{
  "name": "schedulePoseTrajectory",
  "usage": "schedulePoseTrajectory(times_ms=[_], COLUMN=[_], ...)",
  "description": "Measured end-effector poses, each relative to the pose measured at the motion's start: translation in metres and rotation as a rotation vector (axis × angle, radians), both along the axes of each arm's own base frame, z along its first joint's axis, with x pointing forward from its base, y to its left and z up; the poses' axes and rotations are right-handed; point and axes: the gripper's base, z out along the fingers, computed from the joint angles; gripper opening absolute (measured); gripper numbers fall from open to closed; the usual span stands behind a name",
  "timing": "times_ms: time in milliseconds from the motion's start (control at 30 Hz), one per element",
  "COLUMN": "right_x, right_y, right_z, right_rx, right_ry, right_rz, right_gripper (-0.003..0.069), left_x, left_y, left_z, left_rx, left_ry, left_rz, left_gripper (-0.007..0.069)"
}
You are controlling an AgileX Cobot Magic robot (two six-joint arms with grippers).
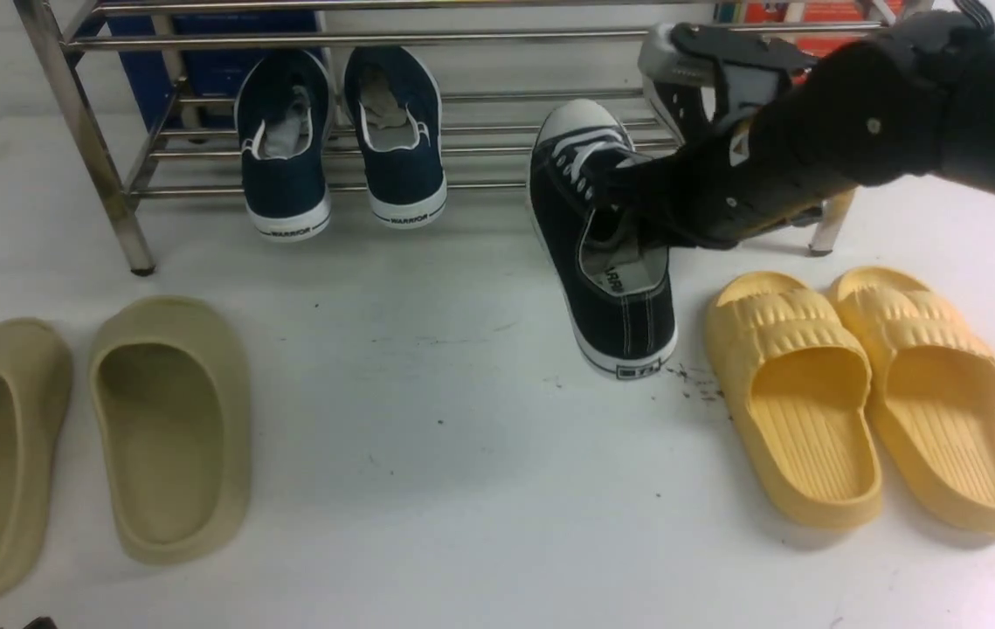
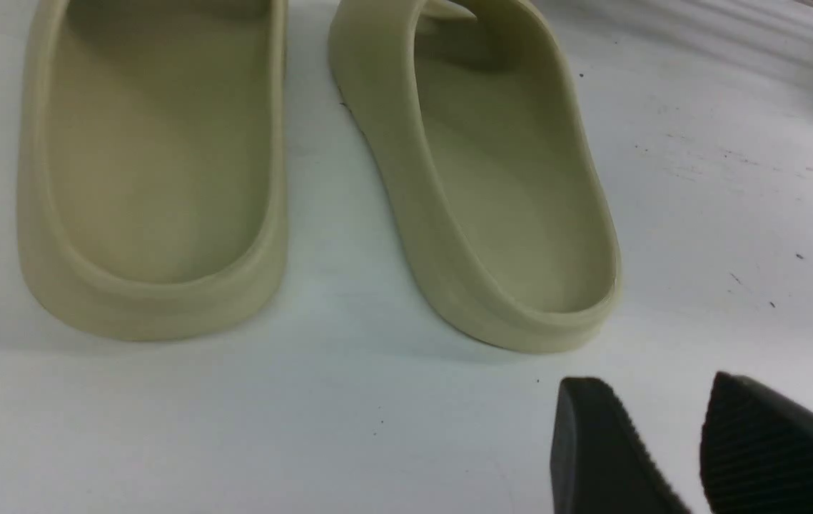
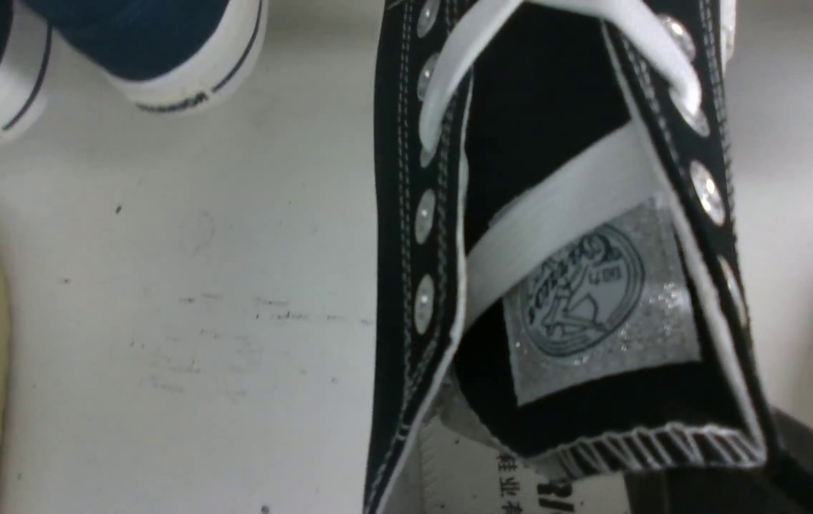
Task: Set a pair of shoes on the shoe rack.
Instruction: Use the right arm to put a shoe into the shoe rack
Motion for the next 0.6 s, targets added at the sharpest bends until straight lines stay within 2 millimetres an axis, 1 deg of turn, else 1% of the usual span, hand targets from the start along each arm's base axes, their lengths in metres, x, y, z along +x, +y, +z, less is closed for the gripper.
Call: schedulePoseTrajectory(times_ms=[100,133,200,267,300,333,467,600], right_x=[0.019,0.021,0.039,0.051,0.052,0.060,0.079,0.089], right_y=[0.000,-0.001,-0.001,-0.003,-0.002,-0.004,-0.004,-0.005], right_z=[-0.005,-0.004,-0.012,-0.013,-0.015,-0.015,-0.019,-0.020], right_rx=[0.010,0.015,0.028,0.041,0.041,0.053,0.068,0.076], right_ry=[-0.001,-0.005,0.000,-0.008,-0.003,-0.012,-0.029,-0.045], right_rz=[-0.019,-0.023,-0.047,-0.062,-0.063,-0.075,-0.092,-0.102], right_gripper=[0.0023,0.0023,0.0023,0.0023,0.0023,0.0023,0.0025,0.0024], left_x=[0.000,0.000,0.000,0.000,0.000,0.000,0.000,0.000], left_y=[0.000,0.000,0.000,0.000,0.000,0.000,0.000,0.000], left_z=[0.000,0.000,0.000,0.000,0.000,0.000,0.000,0.000], left_rx=[0.000,0.000,0.000,0.000,0.000,0.000,0.000,0.000], left_ry=[0.000,0.000,0.000,0.000,0.000,0.000,0.000,0.000], left_rz=[0.000,0.000,0.000,0.000,0.000,0.000,0.000,0.000], left_gripper=[0.0239,0.0239,0.0237,0.0237,0.0237,0.0237,0.0239,0.0239])
